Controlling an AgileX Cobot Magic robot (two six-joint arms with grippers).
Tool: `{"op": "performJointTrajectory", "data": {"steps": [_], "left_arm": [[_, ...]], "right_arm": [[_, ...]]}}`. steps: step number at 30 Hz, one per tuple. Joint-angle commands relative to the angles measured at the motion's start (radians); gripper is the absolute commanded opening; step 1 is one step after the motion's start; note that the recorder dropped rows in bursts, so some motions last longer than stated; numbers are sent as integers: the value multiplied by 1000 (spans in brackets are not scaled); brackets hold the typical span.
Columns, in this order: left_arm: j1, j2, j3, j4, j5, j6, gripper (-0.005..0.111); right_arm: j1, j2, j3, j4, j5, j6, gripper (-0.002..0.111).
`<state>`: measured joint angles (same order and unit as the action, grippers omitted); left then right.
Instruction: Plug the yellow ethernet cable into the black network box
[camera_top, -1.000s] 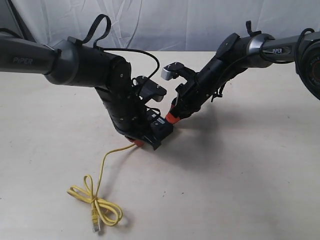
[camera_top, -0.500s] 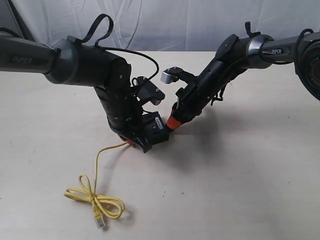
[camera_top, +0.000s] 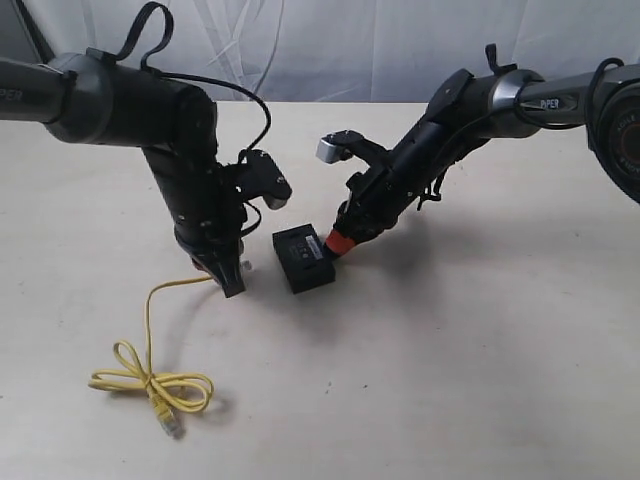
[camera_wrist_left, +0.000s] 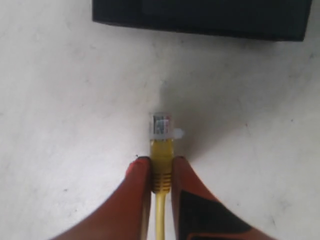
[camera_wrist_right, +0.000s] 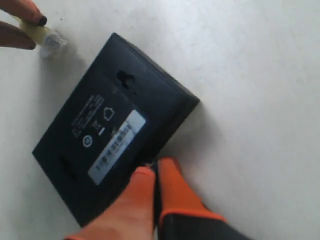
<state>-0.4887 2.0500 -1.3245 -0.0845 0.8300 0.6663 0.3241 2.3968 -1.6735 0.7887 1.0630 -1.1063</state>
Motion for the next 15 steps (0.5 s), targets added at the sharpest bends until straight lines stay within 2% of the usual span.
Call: {"op": "performJointTrajectory", "data": {"steps": [1,3,6,7,11,15], "left_arm": [[64,12,-4,-110,-7,85,0],[92,20,-4,-172,-11,141,0],[119,21,-4,-336,-12,398,0],[119,21,-6,-367,-21,437,0],[117,21,-6,-515,-3,516,0],[117,21,-6,-514,7,507,0]], "right_arm": [[3,22,12,-39,-168,64,-1],[3,22,12,-42,-202,97,-1],[3,22,8,-66,-195,143,-1],[3,22,0,-76,-187,172,-1],[5,22,-37,-78,-169,207,-1],[5,22,-47,-78,-149,219,-1]]}}
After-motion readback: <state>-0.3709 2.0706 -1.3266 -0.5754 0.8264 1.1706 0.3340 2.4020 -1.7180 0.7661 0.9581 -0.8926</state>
